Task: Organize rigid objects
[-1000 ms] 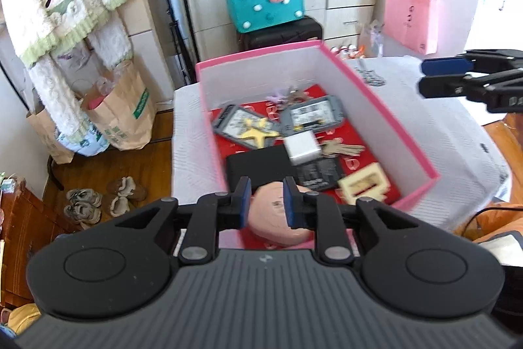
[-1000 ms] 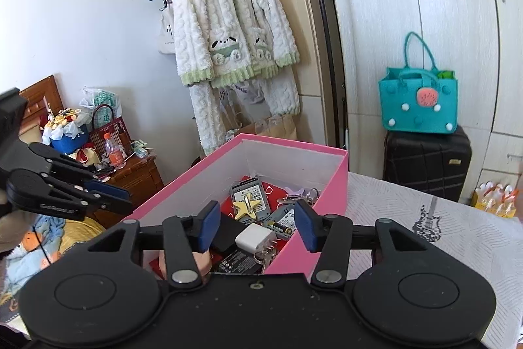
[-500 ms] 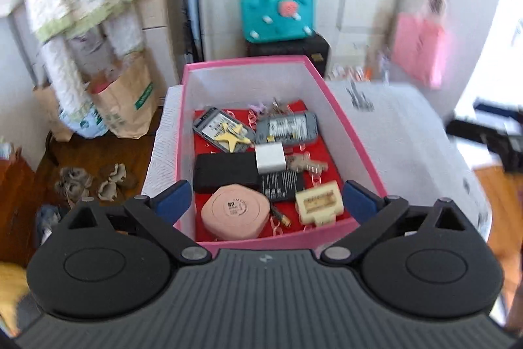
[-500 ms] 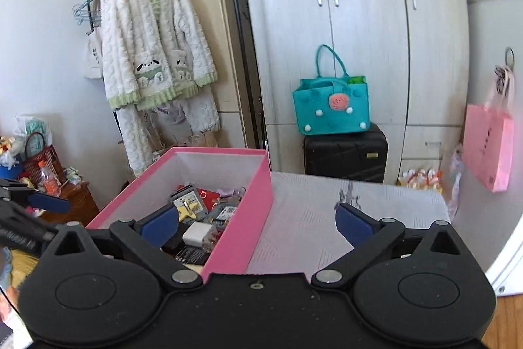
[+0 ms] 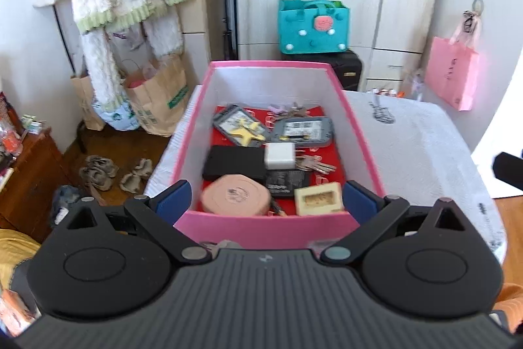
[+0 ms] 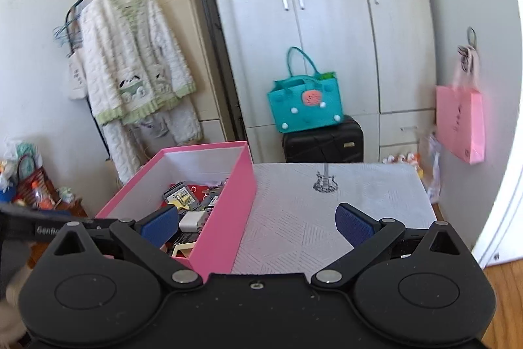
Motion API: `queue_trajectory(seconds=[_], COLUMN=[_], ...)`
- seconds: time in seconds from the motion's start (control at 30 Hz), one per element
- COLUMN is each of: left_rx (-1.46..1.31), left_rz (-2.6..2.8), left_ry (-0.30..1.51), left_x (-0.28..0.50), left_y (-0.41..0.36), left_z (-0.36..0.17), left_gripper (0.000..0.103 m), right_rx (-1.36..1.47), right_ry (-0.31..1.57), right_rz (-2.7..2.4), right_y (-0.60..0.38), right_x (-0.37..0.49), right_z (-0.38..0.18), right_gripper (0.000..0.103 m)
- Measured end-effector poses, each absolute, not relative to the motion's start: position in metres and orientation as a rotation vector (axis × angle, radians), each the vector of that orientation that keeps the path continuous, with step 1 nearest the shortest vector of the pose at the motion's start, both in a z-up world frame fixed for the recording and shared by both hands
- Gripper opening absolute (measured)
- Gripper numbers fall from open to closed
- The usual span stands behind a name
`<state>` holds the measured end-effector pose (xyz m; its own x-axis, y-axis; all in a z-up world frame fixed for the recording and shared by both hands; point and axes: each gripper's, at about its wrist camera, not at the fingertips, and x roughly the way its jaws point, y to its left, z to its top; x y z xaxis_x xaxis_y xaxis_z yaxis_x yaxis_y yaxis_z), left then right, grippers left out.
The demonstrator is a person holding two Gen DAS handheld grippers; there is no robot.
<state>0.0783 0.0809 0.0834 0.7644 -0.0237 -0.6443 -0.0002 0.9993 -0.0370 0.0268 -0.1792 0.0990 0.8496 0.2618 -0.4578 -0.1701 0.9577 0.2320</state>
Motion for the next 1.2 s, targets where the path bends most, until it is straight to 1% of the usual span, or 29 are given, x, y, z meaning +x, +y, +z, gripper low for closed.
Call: queue_trajectory(seconds=[0.2, 0.8, 1.2], left_rx=[-0.032, 0.015, -0.035], left_rz=[-0.006, -0.045, 0.013], left_ry=[0.693, 0.692, 0.662], left_x=[0.064, 0.049, 0.042], left_y=[0.073, 0.046, 0.060], left_z=[0.081, 0.064, 0.068], left_gripper=[0.101, 0.101, 0.101], right_rx=[0.131, 0.112, 0.090], right_ry=[0.486, 0.451, 0.503], right_rz=[0.159, 0.129, 0.130], right_y=[-0.183, -0.192, -0.189], right_x=[0.019, 0.004, 0.010], right_z=[0.099, 0.091, 0.075], right_gripper=[0.103, 0.103, 0.103])
